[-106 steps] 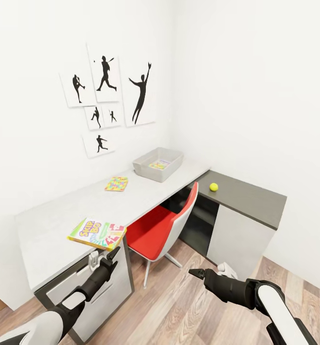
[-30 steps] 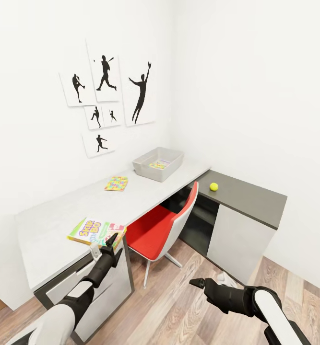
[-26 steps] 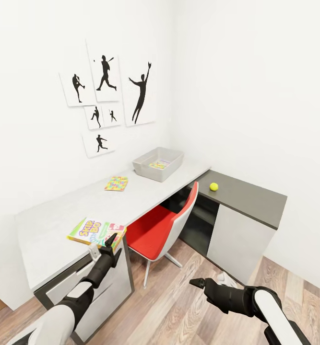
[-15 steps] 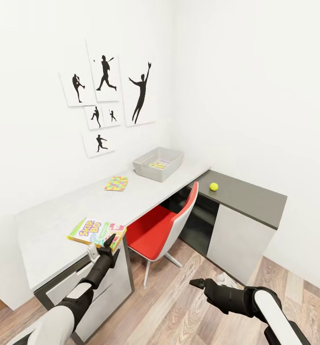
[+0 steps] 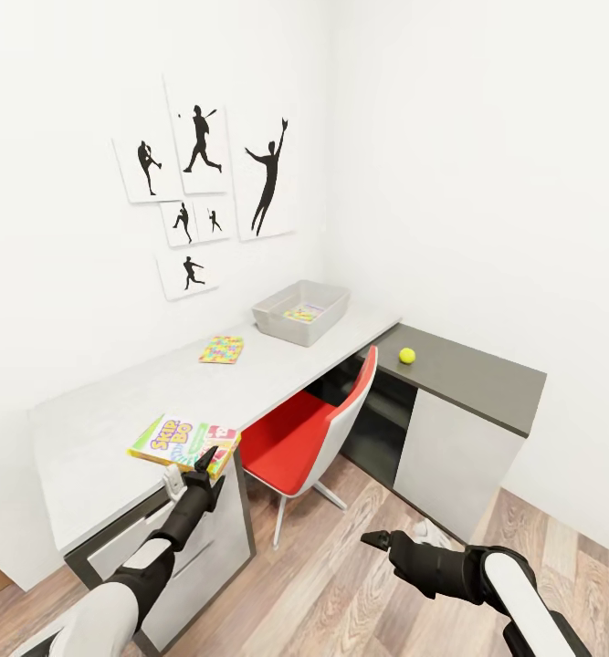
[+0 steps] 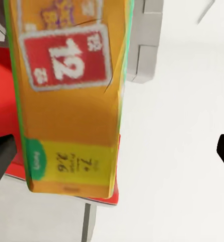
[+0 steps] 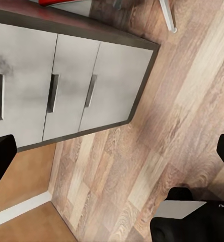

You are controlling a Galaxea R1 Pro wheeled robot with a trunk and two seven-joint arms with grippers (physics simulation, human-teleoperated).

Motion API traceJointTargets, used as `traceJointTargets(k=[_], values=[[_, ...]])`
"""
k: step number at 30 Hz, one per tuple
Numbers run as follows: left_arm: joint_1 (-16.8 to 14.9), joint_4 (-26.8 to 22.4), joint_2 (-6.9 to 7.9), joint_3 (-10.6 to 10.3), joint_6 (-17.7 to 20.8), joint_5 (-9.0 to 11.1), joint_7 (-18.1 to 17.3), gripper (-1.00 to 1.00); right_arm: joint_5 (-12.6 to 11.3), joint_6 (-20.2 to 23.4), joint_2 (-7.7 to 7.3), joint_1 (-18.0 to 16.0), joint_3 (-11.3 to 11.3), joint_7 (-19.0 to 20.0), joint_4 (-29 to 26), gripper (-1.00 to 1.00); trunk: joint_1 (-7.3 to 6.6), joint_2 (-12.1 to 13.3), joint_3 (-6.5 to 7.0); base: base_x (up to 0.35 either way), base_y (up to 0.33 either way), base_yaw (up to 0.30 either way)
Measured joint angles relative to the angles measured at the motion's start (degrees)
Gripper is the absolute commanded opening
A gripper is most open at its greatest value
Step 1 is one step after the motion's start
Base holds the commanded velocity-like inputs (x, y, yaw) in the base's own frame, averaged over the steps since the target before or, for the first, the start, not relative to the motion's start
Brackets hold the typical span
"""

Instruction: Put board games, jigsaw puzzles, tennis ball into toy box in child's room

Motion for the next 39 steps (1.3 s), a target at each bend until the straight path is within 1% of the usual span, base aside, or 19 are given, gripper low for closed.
traceJointTargets(k=[5,10,14,20,24,30,39], values=[[0.0,0.0,0.11,0.05,-0.03,-0.06,0.08,1.0,0.0,0.07,0.0,0.0,0.0,0.0,0.0,1.0,0.0,0.0,0.0,0.0,0.0,0.0],[0.01,-0.05,0.84,0.11,0.01,-0.01,0.14,1.0,-0.01,0.08,-0.07,0.0,0.0,0.0,0.0,1.0,0.0,0.0,0.0,0.0,0.0,0.0],[0.02,-0.07,1.15,0.1,0.04,0.01,0.17,1.0,0.0,0.09,-0.09,0.0,0.0,0.0,0.0,1.0,0.0,0.0,0.0,0.0,0.0,0.0],[0.02,-0.07,1.28,0.09,0.1,0.01,0.55,1.0,-0.01,0.09,-0.16,0.0,0.0,0.0,0.0,1.0,0.0,0.0,0.0,0.0,0.0,0.0],[0.02,-0.07,1.45,0.16,0.06,0.02,1.48,1.0,-0.01,0.09,-0.17,0.01,0.0,0.0,-0.06,1.0,0.0,0.0,0.0,0.0,0.0,0.0],[0.02,-0.06,1.93,0.14,0.11,0.14,4.43,1.0,-0.01,0.09,-0.19,0.02,-0.02,0.08,-0.09,1.0,0.0,0.0,0.0,0.0,0.0,0.0],[0.02,-0.06,1.85,0.06,-0.17,-0.04,4.87,1.0,0.05,0.08,-0.13,0.07,-0.01,0.17,-0.16,1.0,0.0,0.0,0.0,0.0,0.0,0.0]])
